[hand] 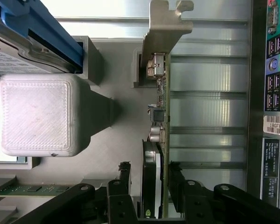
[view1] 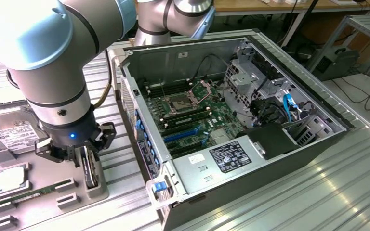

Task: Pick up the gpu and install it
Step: 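Pick up the gpu and move the gpu toward the slot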

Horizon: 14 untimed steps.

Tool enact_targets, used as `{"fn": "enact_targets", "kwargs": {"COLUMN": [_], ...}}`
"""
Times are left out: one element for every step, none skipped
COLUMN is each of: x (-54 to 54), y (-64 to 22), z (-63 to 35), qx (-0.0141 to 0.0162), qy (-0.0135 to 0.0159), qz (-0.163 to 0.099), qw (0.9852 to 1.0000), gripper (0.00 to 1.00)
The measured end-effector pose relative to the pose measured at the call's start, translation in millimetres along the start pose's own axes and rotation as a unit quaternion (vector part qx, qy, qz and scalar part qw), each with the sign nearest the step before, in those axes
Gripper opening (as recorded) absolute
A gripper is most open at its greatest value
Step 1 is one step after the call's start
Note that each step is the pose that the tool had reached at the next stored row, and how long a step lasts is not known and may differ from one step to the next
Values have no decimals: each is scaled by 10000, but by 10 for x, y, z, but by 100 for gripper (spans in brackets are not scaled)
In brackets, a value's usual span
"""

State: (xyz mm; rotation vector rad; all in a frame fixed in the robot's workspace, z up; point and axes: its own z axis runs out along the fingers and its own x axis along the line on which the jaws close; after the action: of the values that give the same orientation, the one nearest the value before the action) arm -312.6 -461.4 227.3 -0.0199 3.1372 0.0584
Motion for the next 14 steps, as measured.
{"fn": "enact_targets", "kwargs": {"x": [0, 0, 0, 0, 0, 0, 0, 0, 0, 0, 0, 0, 0, 0], "y": [0, 0, 0, 0, 0, 0, 0, 0, 0, 0, 0, 0, 0, 0], "z": [0, 0, 0, 0, 0, 0, 0, 0, 1, 0, 1, 0, 1, 1], "qx": [0, 0, 0, 0, 0, 0, 0, 0, 0, 0, 0, 0, 0, 0], "qy": [0, 0, 0, 0, 0, 0, 0, 0, 0, 0, 0, 0, 0, 0], "qz": [0, 0, 0, 0, 0, 0, 0, 0, 0, 0, 0, 0, 0, 0], "qw": [10000, 10000, 10000, 10000, 10000, 10000, 10000, 10000, 10000, 10000, 10000, 10000, 10000, 10000], "gripper": [44, 44, 36, 36, 36, 36, 36, 36, 36, 36, 36, 36, 35, 28]}}
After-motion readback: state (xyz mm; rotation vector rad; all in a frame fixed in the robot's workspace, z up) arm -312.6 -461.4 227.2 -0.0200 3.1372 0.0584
